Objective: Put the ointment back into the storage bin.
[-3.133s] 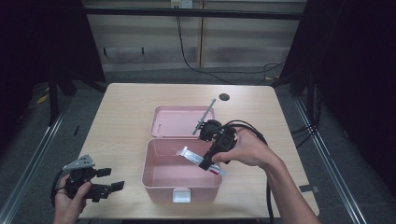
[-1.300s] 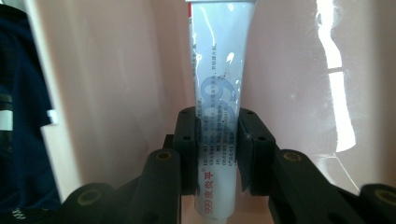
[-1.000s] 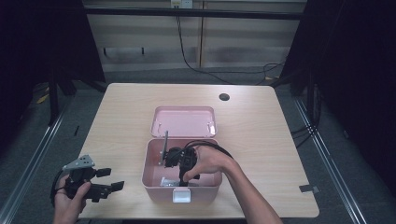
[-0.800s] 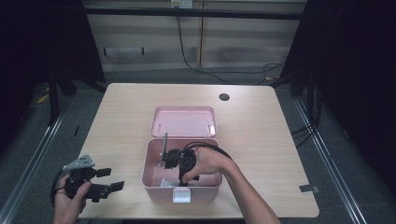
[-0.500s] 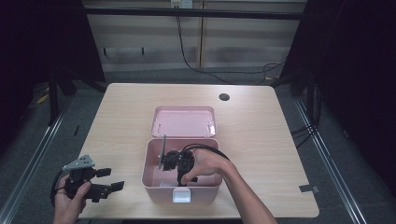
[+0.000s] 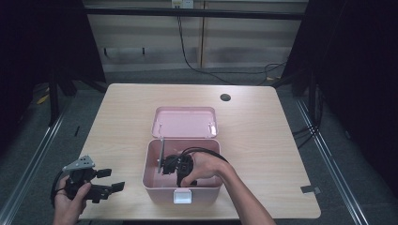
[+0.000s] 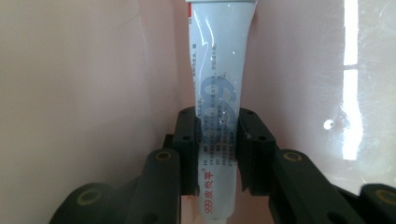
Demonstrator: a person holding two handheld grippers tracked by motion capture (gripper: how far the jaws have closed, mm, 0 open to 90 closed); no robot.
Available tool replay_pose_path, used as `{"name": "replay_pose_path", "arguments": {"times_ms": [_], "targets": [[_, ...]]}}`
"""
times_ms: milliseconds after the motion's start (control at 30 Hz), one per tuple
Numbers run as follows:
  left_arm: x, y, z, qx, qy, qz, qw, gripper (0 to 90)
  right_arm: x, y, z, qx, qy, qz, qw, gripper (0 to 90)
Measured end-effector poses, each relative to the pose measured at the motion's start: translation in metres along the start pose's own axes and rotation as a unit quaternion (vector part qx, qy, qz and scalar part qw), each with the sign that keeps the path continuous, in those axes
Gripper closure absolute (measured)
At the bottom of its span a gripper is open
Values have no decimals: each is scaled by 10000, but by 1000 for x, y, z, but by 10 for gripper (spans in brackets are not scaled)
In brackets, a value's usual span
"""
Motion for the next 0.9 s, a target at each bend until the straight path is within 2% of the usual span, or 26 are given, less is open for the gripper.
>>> {"name": "replay_pose_path", "arguments": {"times_ms": [400,500,700,767,900], "targets": [[0,0,0,33,11,-24,10000,167,-1,-3,-7,176,107,71,9998,716],[0,0,0,34,6,-11,10000,167,-2,-3,-10,146,75,25,9999,715],[0,0,0,30,4,-11,10000,168,-3,-5,-11,192,102,102,9997,714],[0,0,0,31,7,-11,10000,168,-3,-5,-11,266,101,80,9996,714],[0,0,0,35,3,-9,10000,168,-4,-5,-12,221,171,56,9996,711]]}}
Point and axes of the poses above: each handheld gripper's, and its own axes: z roughly backward along the jaws, y roughly out of its underside, x roughly to its left, the point moved 3 cm from there along -z, roughly forward along the jaws, and after that the axes turned 2 degrees about -x, right-handed, at the moved point
